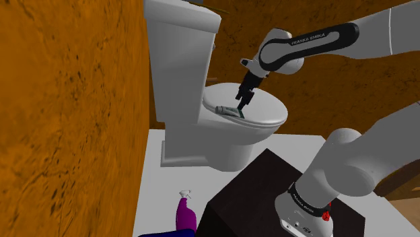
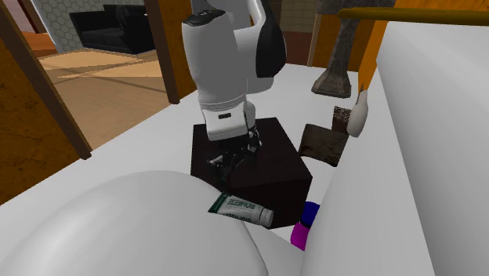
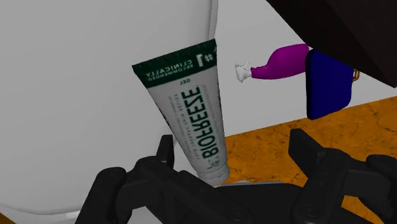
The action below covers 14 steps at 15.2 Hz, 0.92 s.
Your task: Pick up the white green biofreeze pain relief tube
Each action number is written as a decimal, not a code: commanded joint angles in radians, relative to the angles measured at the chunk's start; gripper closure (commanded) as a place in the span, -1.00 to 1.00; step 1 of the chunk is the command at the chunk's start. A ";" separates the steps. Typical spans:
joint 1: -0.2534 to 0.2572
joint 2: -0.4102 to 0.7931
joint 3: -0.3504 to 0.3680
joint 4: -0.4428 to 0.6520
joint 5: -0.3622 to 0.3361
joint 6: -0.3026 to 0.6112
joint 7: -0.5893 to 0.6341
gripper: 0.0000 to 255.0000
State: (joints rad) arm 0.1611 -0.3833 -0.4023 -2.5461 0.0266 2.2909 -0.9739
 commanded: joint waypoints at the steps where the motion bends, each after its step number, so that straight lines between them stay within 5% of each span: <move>1: 0.049 0.094 -0.053 0.031 0.056 0.075 -0.141 -1.00; 12: 0.098 0.218 -0.099 0.008 0.166 0.211 -0.280 -1.00; 13: 0.099 0.220 -0.099 0.009 0.167 0.211 -0.280 1.00; 14: 0.099 0.220 -0.099 0.008 0.167 0.212 -0.280 1.00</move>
State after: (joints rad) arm 0.2593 -0.1649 -0.5009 -2.5381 0.1925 2.5016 -1.2530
